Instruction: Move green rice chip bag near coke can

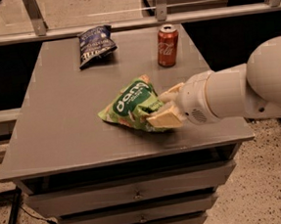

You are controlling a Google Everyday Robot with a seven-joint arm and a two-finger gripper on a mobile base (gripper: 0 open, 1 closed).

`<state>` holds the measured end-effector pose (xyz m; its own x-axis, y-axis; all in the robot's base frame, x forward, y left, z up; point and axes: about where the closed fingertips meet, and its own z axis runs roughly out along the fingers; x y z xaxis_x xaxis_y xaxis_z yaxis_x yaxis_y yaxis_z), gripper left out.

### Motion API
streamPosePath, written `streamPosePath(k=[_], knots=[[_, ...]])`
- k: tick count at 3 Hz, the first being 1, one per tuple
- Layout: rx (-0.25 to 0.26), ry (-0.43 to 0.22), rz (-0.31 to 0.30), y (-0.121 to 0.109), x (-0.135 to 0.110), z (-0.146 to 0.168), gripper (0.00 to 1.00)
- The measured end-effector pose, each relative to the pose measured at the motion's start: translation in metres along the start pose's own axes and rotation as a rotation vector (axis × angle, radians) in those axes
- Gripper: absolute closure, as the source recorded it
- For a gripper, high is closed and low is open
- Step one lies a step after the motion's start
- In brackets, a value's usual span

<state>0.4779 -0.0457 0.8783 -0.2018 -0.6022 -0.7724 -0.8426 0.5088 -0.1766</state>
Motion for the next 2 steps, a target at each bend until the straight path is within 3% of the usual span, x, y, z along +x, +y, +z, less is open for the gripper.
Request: streamPosePath(k=[1, 2], knots=[[0.013, -0.014, 0.017, -0.01, 0.006, -0.004, 1.0], [0.051, -0.027, 0.062, -0.046, 0.03, -0.015, 1.0]])
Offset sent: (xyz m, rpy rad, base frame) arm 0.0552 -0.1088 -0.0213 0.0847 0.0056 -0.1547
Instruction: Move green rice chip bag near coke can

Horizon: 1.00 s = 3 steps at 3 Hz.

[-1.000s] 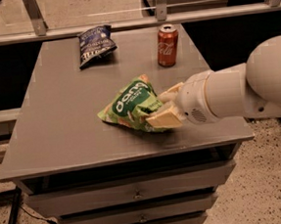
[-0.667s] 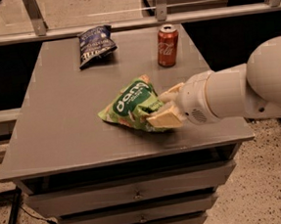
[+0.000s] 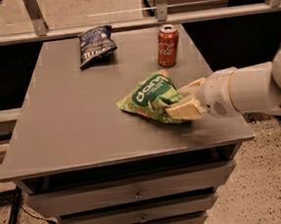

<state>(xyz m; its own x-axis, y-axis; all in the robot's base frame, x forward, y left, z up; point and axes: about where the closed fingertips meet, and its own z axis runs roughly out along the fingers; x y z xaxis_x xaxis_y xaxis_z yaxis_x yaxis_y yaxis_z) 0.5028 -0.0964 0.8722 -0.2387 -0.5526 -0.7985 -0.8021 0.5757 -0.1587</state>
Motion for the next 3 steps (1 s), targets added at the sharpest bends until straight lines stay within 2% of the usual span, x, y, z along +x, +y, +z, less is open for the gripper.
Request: streamPosePath(k=[2, 3], knots=[[0.09, 0.004, 0.079, -0.084, 0.042, -0.012, 1.0], [0.093, 0.005, 0.081, -0.087, 0.043, -0.013, 1.0]])
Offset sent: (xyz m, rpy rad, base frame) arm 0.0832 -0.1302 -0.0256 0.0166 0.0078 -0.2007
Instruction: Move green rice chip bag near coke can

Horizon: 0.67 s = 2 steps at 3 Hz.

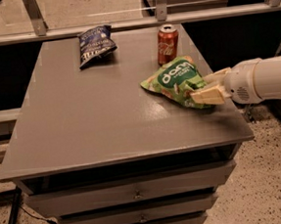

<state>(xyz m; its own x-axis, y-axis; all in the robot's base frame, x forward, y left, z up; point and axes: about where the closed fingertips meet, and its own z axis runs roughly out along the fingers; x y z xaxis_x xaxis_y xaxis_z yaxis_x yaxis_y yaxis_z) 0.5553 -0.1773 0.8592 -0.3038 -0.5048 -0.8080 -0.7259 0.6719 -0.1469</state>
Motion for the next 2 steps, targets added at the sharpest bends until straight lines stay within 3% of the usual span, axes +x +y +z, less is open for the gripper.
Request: streamPosePath(k=[2], knots=[[0.006, 0.0, -0.002, -0.013, -0.001, 0.003, 1.0]])
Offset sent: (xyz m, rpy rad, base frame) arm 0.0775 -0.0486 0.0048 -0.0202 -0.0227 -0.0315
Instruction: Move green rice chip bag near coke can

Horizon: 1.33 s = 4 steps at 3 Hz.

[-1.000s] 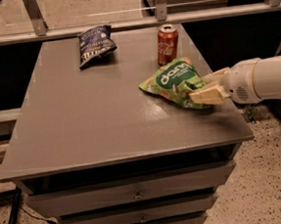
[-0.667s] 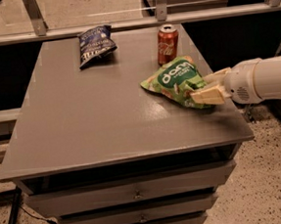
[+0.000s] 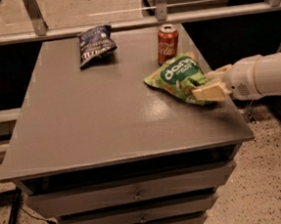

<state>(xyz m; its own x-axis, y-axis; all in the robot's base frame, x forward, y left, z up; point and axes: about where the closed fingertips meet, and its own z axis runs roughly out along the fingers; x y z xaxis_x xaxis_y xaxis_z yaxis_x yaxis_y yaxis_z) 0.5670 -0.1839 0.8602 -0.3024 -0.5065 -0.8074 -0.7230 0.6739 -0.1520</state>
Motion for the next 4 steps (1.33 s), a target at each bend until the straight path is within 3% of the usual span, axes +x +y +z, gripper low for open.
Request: streamPosePath(k=[1, 3, 4], knots=[[0.0, 0.0, 0.0, 0.0, 0.0, 0.0, 0.82], [0.036, -0.018, -0.031, -0.052, -0.022, 0.013, 0.36], [0.033, -0.029, -0.042, -0.061, -0.03, 0.018, 0.12]])
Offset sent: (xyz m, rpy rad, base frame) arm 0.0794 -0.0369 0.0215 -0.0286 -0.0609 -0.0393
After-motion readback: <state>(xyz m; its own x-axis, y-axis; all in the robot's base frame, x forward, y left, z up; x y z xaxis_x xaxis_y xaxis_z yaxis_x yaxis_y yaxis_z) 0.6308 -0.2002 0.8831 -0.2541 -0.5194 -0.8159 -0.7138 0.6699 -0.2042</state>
